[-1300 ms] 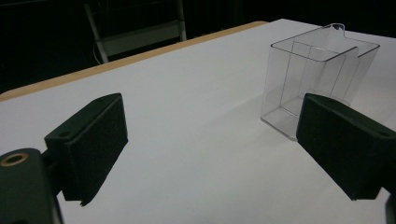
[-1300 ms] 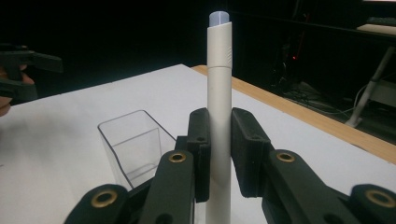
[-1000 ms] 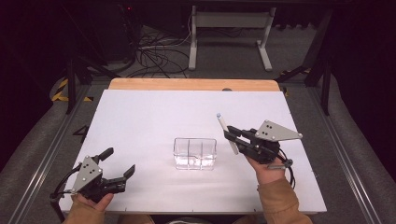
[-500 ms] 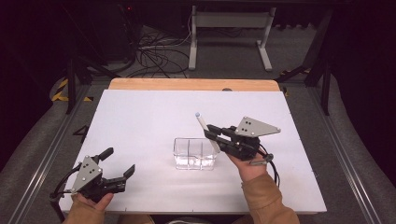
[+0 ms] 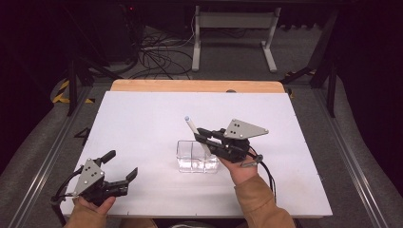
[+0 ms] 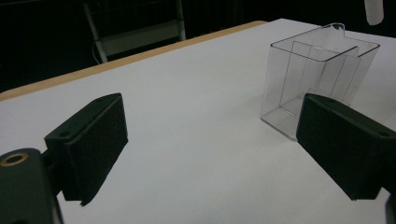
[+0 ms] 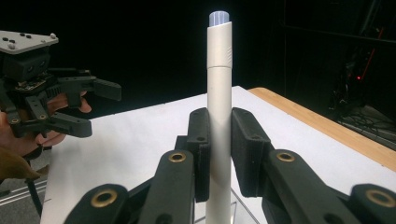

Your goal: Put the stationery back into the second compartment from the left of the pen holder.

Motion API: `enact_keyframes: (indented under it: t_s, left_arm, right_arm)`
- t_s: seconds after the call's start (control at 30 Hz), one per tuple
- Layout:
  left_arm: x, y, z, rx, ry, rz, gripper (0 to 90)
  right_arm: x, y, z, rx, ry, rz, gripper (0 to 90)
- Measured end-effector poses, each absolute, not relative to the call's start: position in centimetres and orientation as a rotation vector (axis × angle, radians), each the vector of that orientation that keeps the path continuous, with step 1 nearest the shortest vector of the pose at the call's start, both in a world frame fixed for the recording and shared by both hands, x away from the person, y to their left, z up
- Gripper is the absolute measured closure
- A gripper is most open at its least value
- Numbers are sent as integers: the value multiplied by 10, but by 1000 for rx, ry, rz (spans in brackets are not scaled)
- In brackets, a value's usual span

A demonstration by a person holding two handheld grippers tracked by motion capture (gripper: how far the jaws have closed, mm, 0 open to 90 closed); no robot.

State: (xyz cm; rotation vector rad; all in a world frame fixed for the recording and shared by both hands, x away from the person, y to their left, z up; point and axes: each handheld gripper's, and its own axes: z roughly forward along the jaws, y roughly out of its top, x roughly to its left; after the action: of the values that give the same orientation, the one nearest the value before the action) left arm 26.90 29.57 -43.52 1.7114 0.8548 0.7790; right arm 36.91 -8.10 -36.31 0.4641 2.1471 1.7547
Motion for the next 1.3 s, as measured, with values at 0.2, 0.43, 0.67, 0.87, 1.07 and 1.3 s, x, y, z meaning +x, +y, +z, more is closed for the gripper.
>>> enact_keyframes:
  t_s: [0.2, 0.43, 0.67, 0.87, 1.07, 1.3]
  left_arm:
    - [269, 295, -435, 1713, 853, 779, 95]
    - [270, 295, -436, 1714, 851, 783, 95]
    - [269, 295, -436, 1711, 854, 780, 95]
    - [269, 296, -436, 1713, 851, 784, 95]
    - [269, 296, -436, 1709, 854, 780, 95]
    - [269, 296, -436, 1709, 855, 779, 96]
  right_arm:
    - [370, -73, -367, 439, 2152, 1768, 785]
    - [372, -63, -373, 414, 2161, 1769, 785]
    - [374, -58, -376, 407, 2159, 1761, 784]
    - [376, -59, -380, 408, 2152, 1742, 784]
    - [377, -56, -385, 404, 2159, 1719, 784]
    - [379, -58, -392, 430, 2163, 1719, 783]
